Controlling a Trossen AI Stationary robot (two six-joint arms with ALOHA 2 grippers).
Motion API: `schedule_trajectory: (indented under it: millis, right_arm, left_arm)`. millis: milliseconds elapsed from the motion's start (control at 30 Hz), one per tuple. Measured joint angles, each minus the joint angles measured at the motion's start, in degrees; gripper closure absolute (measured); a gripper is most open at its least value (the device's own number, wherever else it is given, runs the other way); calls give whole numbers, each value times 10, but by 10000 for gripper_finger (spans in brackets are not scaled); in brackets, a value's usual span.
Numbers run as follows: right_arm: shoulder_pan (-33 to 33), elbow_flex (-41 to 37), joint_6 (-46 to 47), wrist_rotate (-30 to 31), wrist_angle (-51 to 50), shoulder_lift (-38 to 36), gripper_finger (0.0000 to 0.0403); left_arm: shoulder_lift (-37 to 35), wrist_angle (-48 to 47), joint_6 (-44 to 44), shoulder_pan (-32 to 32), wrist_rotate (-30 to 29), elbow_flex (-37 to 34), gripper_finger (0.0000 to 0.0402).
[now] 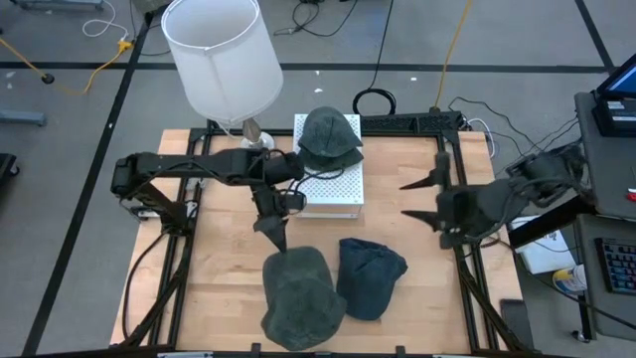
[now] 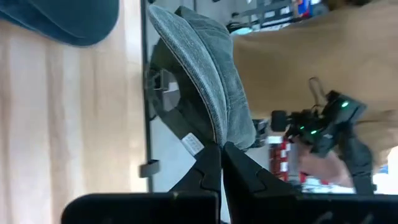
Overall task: Pick & Place hat
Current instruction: Stack the black cap on top of the other black caps on the shelf
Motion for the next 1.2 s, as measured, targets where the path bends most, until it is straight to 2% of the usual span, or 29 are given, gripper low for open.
schedule_trajectory:
  millis: [100, 300, 500, 633, 900, 1067, 1200]
  right_arm:
    - [0, 0, -1, 12, 19, 20, 179]
    - [3, 0, 12, 28, 79, 57, 179]
    - [53, 0, -3, 28, 156, 63, 179]
    - [97, 0, -6, 28, 201, 60, 179]
    - [179, 0, -19, 34, 239, 60, 179]
    - [216, 0, -41, 133, 266, 67, 179]
    - [233, 0, -77, 147, 266, 75, 179]
  left_arm:
    - [-11, 29, -38, 6, 27, 0, 402]
    - [-25, 171, -174, 20, 80, 0, 402]
    - [-25, 325, -320, 41, 91, 0, 402]
    - [-25, 393, -387, 55, 90, 0, 402]
    - [-24, 462, -462, 54, 32, 0, 402]
    - [-24, 517, -528, 41, -42, 0, 401]
    - [-24, 548, -577, 29, -83, 0, 401]
